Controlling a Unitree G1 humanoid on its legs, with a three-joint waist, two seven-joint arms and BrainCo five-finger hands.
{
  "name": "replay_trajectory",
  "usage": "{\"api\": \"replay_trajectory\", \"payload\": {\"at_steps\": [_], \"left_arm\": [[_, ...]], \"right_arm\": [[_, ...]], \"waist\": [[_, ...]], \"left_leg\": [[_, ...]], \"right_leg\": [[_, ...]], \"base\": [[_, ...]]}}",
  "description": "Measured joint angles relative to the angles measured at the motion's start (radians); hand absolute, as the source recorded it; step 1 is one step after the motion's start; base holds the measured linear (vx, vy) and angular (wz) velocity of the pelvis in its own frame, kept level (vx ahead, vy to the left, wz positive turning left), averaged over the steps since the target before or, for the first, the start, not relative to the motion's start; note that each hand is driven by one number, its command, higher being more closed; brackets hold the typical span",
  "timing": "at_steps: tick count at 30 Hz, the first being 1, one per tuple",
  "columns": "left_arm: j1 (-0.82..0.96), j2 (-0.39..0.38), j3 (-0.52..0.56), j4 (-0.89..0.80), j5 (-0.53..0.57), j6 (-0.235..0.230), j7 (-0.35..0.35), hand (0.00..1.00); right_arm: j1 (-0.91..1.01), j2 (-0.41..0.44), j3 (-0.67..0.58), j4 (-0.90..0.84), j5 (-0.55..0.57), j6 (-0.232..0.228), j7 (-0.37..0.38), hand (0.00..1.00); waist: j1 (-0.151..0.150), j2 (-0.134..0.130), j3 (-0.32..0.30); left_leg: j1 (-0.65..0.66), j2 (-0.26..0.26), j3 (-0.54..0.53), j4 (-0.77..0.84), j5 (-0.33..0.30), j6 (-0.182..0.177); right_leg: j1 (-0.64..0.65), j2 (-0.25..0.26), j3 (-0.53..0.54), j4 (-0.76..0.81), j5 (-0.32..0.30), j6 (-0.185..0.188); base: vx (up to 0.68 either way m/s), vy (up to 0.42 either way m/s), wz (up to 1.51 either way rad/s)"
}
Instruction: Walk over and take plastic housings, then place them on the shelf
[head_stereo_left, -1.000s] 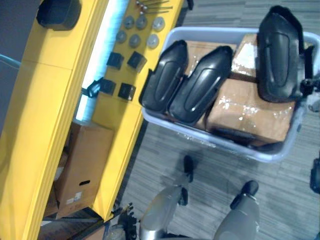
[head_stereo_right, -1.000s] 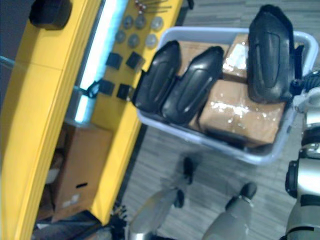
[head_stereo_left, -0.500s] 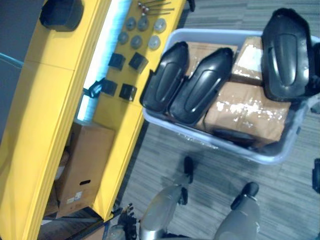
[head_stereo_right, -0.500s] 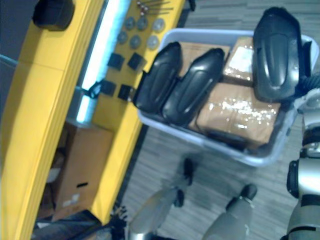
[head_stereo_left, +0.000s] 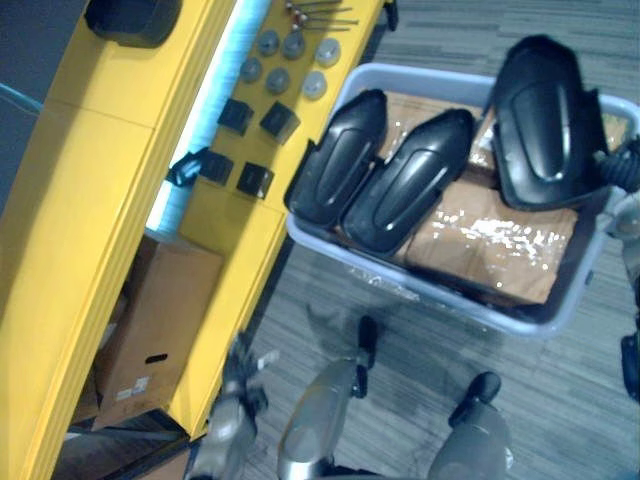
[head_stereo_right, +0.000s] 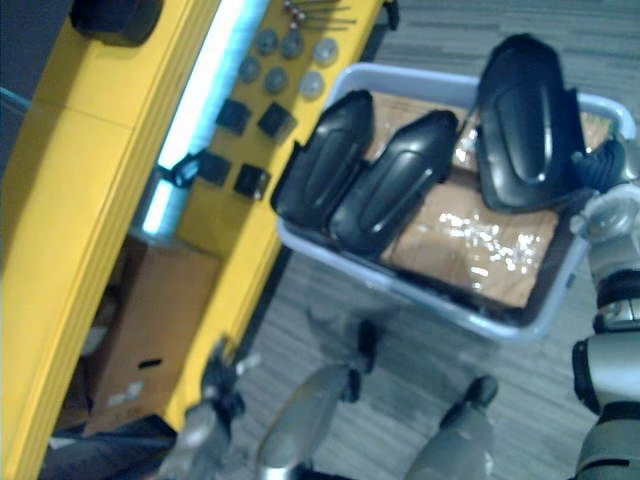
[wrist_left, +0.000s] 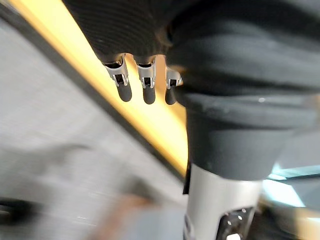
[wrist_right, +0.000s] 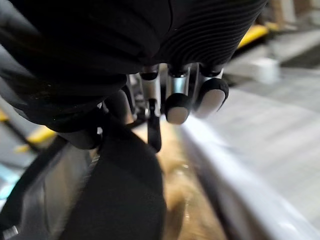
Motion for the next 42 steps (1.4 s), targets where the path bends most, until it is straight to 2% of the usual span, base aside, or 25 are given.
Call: {"api": "replay_trajectory", "payload": {"at_steps": [2,8,10,13,17,19,23,26,28,30,31,33,34,35,36,38,39,42], "left_arm": [[-0.003,-0.003,0.011,-0.021,0.008,-0.015,0.037,0.0],[-0.022,-0.005,0.077,-0.116,0.016,-0.043,0.095,0.0],[-0.024,-0.005,0.078,-0.168,0.023,-0.045,0.11,0.0],[-0.026,-0.004,0.096,-0.275,0.096,-0.052,0.125,0.0],[-0.01,0.003,0.104,-0.405,0.171,-0.048,0.133,0.0],[0.007,0.036,0.103,-0.486,0.224,-0.033,0.145,0.0],[0.005,0.076,0.106,-0.569,0.342,-0.004,0.198,0.0],[0.004,0.073,0.103,-0.645,0.45,0.004,0.242,0.0],[0.004,0.073,0.09,-0.675,0.485,0.027,0.237,0.0],[0.001,0.071,0.051,-0.688,0.484,0.052,0.201,0.0],[-0.001,0.071,-0.004,-0.688,0.48,0.087,0.144,0.0],[-0.012,0.067,-0.066,-0.688,0.461,0.144,0.064,0.0],[-0.024,0.062,-0.103,-0.685,0.435,0.177,0.02,0.0],[-0.047,0.047,-0.16,-0.675,0.402,0.238,-0.049,0.0],[-0.061,0.038,-0.181,-0.661,0.389,0.26,-0.072,0.0],[-0.123,0.019,-0.249,-0.587,0.348,0.335,-0.123,0.0],[-0.133,0.014,-0.257,-0.567,0.345,0.347,-0.13,0.0],[-0.173,-0.015,-0.266,-0.495,0.213,0.395,-0.167,0.0]], "right_arm": [[0.014,0.022,0.003,-0.007,-0.003,-0.007,-0.019,1.0],[0.05,0.062,0.003,-0.044,-0.014,0.0,-0.106,1.0],[0.076,0.076,0.001,-0.077,-0.02,0.005,-0.14,1.0],[0.13,0.106,-0.012,-0.164,-0.029,0.024,-0.197,1.0],[0.228,0.173,-0.114,-0.294,-0.044,0.046,-0.261,1.0],[0.297,0.219,-0.151,-0.382,-0.061,0.051,-0.295,1.0],[0.399,0.296,-0.213,-0.499,-0.083,0.067,-0.348,1.0],[0.512,0.368,-0.282,-0.603,-0.099,0.084,-0.404,1.0],[0.583,0.416,-0.312,-0.676,-0.104,0.086,-0.449,1.0],[0.607,0.438,-0.314,-0.733,-0.135,0.087,-0.477,1.0],[0.629,0.452,-0.314,-0.774,-0.161,0.083,-0.497,1.0],[0.632,0.463,-0.313,-0.804,-0.185,0.073,-0.499,1.0],[0.632,0.467,-0.312,-0.816,-0.193,0.061,-0.502,1.0],[0.632,0.476,-0.312,-0.834,-0.208,0.038,-0.509,1.0],[0.632,0.482,-0.311,-0.843,-0.21,0.03,-0.512,1.0],[0.632,0.503,-0.299,-0.851,-0.221,-0.01,-0.514,1.0],[0.633,0.507,-0.291,-0.851,-0.225,-0.019,-0.515,1.0],[0.656,0.515,-0.263,-0.886,-0.258,-0.062,-0.514,1.0]], "waist": [[-0.012,-0.022,0.016],[-0.015,-0.092,0.066],[-0.021,-0.104,0.074],[-0.045,-0.127,0.089],[-0.062,-0.153,0.098],[-0.083,-0.185,0.096],[-0.095,-0.244,0.08],[-0.104,-0.296,0.031],[-0.11,-0.319,-0.041],[-0.127,-0.321,-0.065],[-0.131,-0.323,-0.108],[-0.131,-0.323,-0.136],[-0.139,-0.324,-0.148],[-0.143,-0.325,-0.165],[-0.147,-0.325,-0.171],[-0.153,-0.326,-0.185],[-0.156,-0.326,-0.195],[-0.178,-0.319,-0.218]], "left_leg": [[0.001,0.009,0.0,0.029,-0.02,0.0],[0.011,0.034,-0.004,0.059,-0.04,-0.007],[0.032,0.034,-0.001,0.057,-0.041,-0.009],[0.071,0.04,0.004,0.051,-0.042,-0.009],[0.136,0.052,0.022,0.01,-0.04,-0.012],[0.185,0.059,0.036,-0.02,-0.035,-0.019],[0.249,0.074,0.063,-0.069,-0.024,-0.034],[0.303,0.075,0.075,-0.137,-0.005,-0.043],[0.319,0.075,0.082,-0.173,0.006,-0.047],[0.363,0.075,0.088,-0.196,0.007,-0.047],[0.384,0.073,0.101,-0.214,0.007,-0.047],[0.41,0.071,0.12,-0.233,0.009,-0.045],[0.422,0.069,0.124,-0.243,0.012,-0.044],[0.443,0.066,0.139,-0.268,0.021,-0.044],[0.454,0.064,0.144,-0.279,0.025,-0.042],[0.499,0.061,0.174,-0.34,0.048,-0.042],[0.506,0.059,0.18,-0.354,0.053,-0.042],[0.529,0.057,0.199,-0.389,0.065,-0.039]], "right_leg": [[0.016,0.009,0.0,-0.004,0.0,0.0],[0.045,0.035,-0.005,-0.012,-0.005,-0.01],[0.067,0.036,-0.005,-0.019,-0.005,-0.01],[0.115,0.041,-0.007,-0.036,-0.004,-0.011],[0.169,0.061,0.001,-0.081,0.013,-0.017],[0.207,0.071,0.01,-0.109,0.021,-0.017],[0.243,0.089,0.03,-0.14,0.028,-0.023],[0.275,0.097,0.031,-0.172,0.035,-0.025],[0.278,0.101,0.032,-0.193,0.044,-0.026],[0.317,0.105,0.035,-0.213,0.058,-0.033],[0.328,0.105,0.046,-0.227,0.066,-0.03],[0.339,0.105,0.061,-0.24,0.078,-0.029],[0.347,0.104,0.063,-0.247,0.083,-0.029],[0.349,0.103,0.079,-0.251,0.088,-0.031],[0.351,0.102,0.085,-0.252,0.09,-0.03],[0.361,0.103,0.105,-0.26,0.093,-0.028],[0.361,0.104,0.113,-0.267,0.093,-0.027],[0.365,0.106,0.118,-0.283,0.096,-0.022]], "base": [[0.01,0.009,-0.05],[0.0,-0.008,-0.03],[0.0,0.0,0.0],[0.01,-0.001,0.03],[0.0,-0.023,-0.13],[0.02,-0.045,-0.17],[0.05,-0.069,-0.19],[0.05,-0.05,-0.07],[0.1,-0.029,-0.07],[0.1,0.002,-0.08],[0.05,0.031,-0.23],[0.05,0.031,-0.23],[-0.01,0.036,-0.2],[-0.02,0.038,-0.2],[-0.03,0.043,-0.24],[-0.06,0.028,-0.3],[-0.07,0.022,-0.35],[-0.04,0.011,-0.16]]}}
